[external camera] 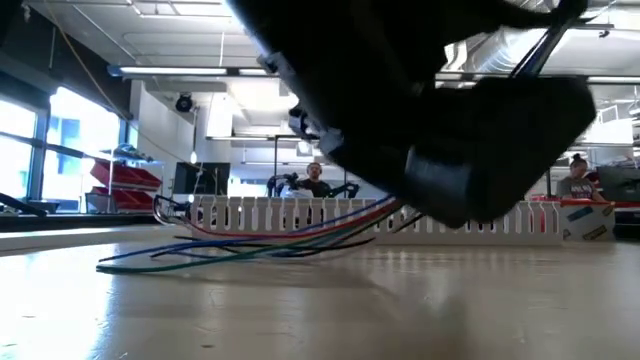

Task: Ziptie cables
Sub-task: Put the zip-tied cable into the white cable duct

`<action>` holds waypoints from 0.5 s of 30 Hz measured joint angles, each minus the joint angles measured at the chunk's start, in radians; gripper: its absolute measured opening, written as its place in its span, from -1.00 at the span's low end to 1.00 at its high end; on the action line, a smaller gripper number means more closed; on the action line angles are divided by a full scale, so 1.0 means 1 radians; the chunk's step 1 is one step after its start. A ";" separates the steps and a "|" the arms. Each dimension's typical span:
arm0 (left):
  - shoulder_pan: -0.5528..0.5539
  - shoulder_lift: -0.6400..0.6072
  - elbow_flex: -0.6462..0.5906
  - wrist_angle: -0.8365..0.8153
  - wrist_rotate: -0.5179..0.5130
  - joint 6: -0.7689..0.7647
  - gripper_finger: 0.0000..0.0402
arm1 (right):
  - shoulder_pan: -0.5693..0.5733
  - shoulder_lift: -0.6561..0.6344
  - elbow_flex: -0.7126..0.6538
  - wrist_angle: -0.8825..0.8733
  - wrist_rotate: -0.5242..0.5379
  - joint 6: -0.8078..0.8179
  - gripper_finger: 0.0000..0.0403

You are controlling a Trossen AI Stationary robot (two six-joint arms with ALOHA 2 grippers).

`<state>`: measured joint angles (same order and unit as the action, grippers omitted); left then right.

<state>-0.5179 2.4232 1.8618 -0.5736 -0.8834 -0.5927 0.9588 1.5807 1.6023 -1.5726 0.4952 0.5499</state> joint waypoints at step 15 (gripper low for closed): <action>-0.059 -0.108 0.092 -0.655 0.067 -0.168 -0.99 | -0.005 -0.019 -0.049 0.009 0.090 0.037 -1.00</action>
<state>-0.5769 2.3154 1.9534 -1.2291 -0.8168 -0.7607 0.9541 1.5620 1.5530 -1.5635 0.5856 0.5872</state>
